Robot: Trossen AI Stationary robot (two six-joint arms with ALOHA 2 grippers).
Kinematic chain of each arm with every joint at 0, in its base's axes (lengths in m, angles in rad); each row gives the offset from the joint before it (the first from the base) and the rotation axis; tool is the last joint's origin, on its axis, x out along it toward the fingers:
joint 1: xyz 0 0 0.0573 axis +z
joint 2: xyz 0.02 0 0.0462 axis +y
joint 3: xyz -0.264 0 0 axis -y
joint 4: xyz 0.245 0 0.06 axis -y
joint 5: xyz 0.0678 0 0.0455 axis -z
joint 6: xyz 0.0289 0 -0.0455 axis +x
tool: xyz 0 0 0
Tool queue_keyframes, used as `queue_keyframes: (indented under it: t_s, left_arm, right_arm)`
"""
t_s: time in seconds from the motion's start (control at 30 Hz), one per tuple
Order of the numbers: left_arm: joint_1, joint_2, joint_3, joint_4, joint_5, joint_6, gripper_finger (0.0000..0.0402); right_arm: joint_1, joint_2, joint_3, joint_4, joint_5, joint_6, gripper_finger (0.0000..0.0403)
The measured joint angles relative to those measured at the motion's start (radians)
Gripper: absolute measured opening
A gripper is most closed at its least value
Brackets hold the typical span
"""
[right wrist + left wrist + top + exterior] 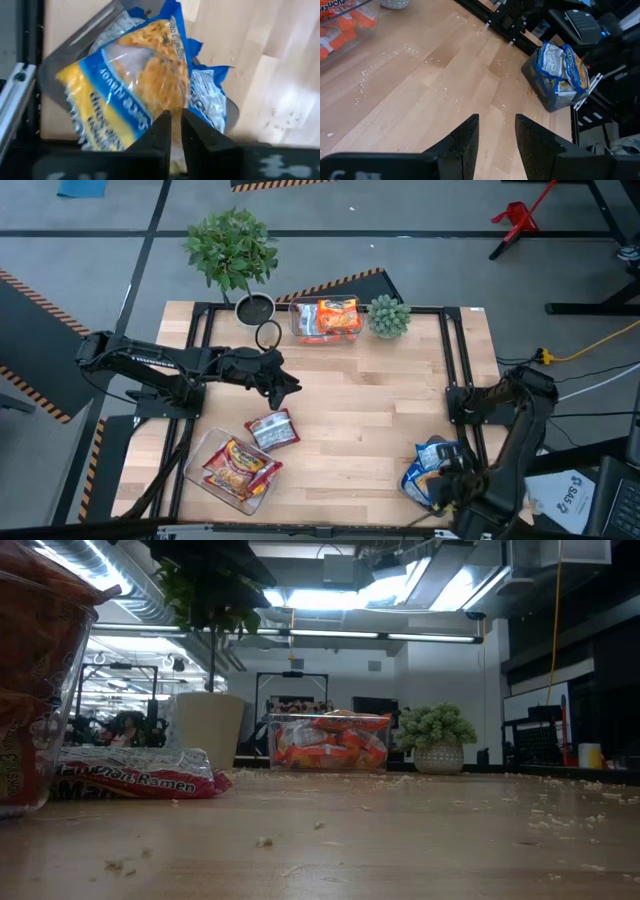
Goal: Sort Maruchan noodles
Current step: Put the blue noodle pack into the black bin
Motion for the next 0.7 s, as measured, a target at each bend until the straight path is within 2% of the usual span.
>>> queue_keyframes:
  t_s: [0.2,0.37,0.53,0.7]
  left_arm:
    - [-0.005,0.0,0.0,0.0,0.001,-0.002,0.0121]
    - [-0.006,0.0,0.0,-0.001,0.003,-0.002,0.0121]
    - [-0.006,0.0,0.0,-0.001,0.003,-0.003,0.0121]
    - [-0.007,0.0,0.0,-0.001,0.05,-0.005,0.0121]
  right_arm:
    - [-0.01,0.001,-0.135,0.139,-0.03,-0.049,0.0003]
    - [-0.018,0.0,-0.205,0.164,-0.021,-0.047,0.001]
    - [-0.026,0.001,-0.18,0.121,0.011,-0.047,0.0012]
    - [-0.024,-0.029,-0.071,0.034,0.044,-0.033,0.0012]
